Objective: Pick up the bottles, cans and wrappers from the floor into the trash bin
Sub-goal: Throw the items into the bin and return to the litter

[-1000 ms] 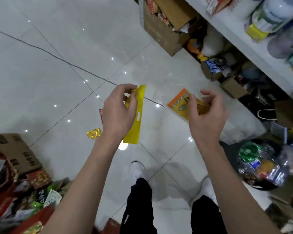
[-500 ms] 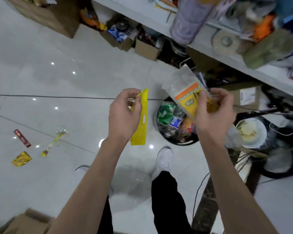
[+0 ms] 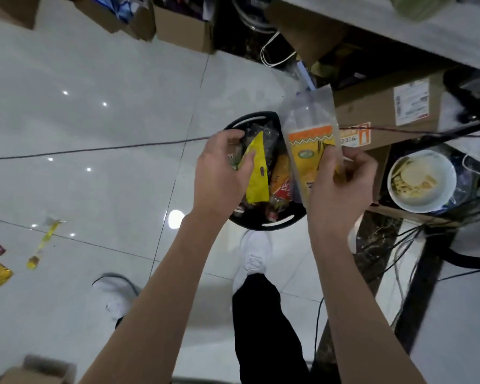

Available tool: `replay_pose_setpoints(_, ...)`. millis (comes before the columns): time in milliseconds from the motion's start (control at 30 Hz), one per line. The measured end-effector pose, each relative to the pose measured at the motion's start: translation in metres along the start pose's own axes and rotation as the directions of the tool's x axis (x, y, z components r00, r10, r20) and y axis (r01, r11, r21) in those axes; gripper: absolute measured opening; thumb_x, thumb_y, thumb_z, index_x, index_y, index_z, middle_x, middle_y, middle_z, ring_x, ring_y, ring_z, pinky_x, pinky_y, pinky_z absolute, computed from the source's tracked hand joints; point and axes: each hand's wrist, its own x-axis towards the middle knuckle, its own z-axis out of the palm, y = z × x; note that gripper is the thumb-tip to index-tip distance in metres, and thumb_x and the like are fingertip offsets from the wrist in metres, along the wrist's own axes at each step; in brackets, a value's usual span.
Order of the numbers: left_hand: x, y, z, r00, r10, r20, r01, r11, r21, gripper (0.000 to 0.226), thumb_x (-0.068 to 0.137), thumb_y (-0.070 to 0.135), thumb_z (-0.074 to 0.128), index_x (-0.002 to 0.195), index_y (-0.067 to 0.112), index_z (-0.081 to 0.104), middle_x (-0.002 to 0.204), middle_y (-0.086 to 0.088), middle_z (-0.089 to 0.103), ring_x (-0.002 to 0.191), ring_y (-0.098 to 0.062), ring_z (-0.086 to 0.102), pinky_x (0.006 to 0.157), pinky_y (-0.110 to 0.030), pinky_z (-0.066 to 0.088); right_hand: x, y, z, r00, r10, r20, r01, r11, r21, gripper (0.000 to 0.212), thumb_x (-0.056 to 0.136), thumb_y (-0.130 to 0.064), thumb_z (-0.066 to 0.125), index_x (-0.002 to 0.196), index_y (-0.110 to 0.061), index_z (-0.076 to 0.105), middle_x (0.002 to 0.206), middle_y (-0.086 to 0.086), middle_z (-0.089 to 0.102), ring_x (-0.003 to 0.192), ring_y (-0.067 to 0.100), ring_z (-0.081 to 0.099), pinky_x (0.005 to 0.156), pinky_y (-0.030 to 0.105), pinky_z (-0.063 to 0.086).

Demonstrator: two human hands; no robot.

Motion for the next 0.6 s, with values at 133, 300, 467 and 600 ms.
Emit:
replay_pose_setpoints(133,0.005,-0.009,0.000,0.994,0.113,-0.002,-0.112,0.988,0.105,0.051,0.081,0.026,0.082,0.125,0.013,0.059,0.121,0.002,0.062,0.109,-0.010,0.060,0.092,-0.008,0.042,0.000,0.014,0.023,1.000,0.029,0.012,-0.029,0.999,0.029,0.029,0.096,-0.036,0.066,0.114,-0.014,0.061,0.105,0.001,0.069,0.096,0.015,0.066,0.088,0.032,0.054)
replay_pose_setpoints(300,0.010,-0.007,-0.014,0.992,0.118,-0.050,-0.112,0.986,0.120,0.040,0.090,0.031,0.072,0.125,0.016,0.059,0.124,0.003,0.059,0.112,-0.013,0.058,0.093,-0.016,0.042,-0.006,0.025,0.032,0.992,-0.043,0.116,0.051,0.997,-0.064,0.041,0.090,-0.041,0.068,0.119,-0.012,0.062,0.115,0.002,0.064,0.110,0.019,0.062,0.098,0.042,0.052)
replay_pose_setpoints(467,0.011,-0.001,-0.031,0.992,0.095,-0.082,-0.086,0.990,0.107,0.031,0.096,0.030,0.063,0.124,0.019,0.059,0.126,0.001,0.059,0.112,-0.012,0.059,0.090,-0.016,0.043,-0.011,0.017,0.025,0.984,-0.093,0.150,0.110,0.988,-0.111,0.047,0.089,-0.047,0.066,0.123,-0.014,0.061,0.120,0.001,0.062,0.116,0.021,0.059,0.102,0.048,0.049)
replay_pose_setpoints(600,0.007,0.007,-0.057,0.987,0.117,-0.115,-0.106,0.990,0.097,0.028,0.097,0.028,0.061,0.123,0.018,0.060,0.126,0.001,0.059,0.112,-0.011,0.059,0.091,-0.013,0.042,-0.021,-0.006,0.020,0.959,-0.208,0.191,0.231,0.967,-0.110,0.044,0.092,-0.043,0.067,0.124,-0.013,0.061,0.119,0.000,0.061,0.114,0.023,0.059,0.099,0.050,0.049)
